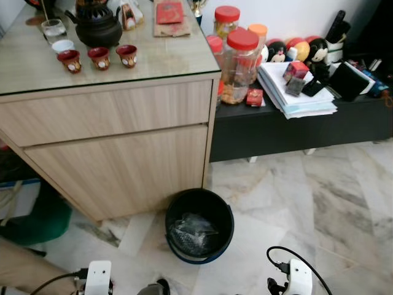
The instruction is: Picking trash to rubbish bin
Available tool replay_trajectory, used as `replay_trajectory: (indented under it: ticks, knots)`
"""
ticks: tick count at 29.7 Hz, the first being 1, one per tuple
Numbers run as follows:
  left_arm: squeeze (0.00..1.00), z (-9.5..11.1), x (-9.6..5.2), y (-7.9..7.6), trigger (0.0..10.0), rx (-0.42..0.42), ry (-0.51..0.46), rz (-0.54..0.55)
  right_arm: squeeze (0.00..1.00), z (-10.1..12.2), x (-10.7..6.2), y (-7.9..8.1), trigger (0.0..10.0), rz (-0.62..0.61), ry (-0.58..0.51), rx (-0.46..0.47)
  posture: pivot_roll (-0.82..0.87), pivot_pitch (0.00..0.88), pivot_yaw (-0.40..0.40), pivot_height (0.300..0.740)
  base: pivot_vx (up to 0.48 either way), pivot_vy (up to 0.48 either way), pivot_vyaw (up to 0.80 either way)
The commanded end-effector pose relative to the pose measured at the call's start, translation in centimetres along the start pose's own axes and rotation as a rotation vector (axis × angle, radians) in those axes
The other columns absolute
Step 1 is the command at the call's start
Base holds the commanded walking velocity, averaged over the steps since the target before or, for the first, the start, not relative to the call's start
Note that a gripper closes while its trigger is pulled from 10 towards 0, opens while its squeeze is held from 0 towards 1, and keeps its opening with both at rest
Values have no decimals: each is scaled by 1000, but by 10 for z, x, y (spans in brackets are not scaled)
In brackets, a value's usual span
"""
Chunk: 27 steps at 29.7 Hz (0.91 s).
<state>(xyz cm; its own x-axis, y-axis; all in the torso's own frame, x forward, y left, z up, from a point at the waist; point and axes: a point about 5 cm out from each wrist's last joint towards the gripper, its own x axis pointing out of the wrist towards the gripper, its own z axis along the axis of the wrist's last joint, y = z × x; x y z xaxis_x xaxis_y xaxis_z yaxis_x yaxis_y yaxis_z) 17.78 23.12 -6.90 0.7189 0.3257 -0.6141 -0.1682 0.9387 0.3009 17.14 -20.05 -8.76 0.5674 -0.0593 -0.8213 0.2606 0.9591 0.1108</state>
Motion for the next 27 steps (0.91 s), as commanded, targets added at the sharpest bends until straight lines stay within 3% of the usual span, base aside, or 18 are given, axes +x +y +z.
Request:
replay_trajectory:
  ticks: [1,8,10,14,27]
  knots:
    - [0,-2,0,2,10000,50,13,-24,0,-2,0,2,10000,-8,-6,38,88,156,12,740,0,0,0]
    - [0,12,8,16,10000,46,-18,12,0,3,2,18,10000,30,-27,15,122,127,28,740,0,0,0]
    - [0,17,10,21,10000,51,-32,24,0,16,4,24,10000,34,-77,38,126,119,31,740,0,0,0]
    - [0,22,12,23,10000,45,-39,29,0,29,6,31,10000,50,-124,2,111,105,27,740,0,0,0]
    - [0,24,11,-1,10000,12,-24,-32,0,61,5,10,10000,-15,-203,-46,94,112,-33,740,0,0,0]
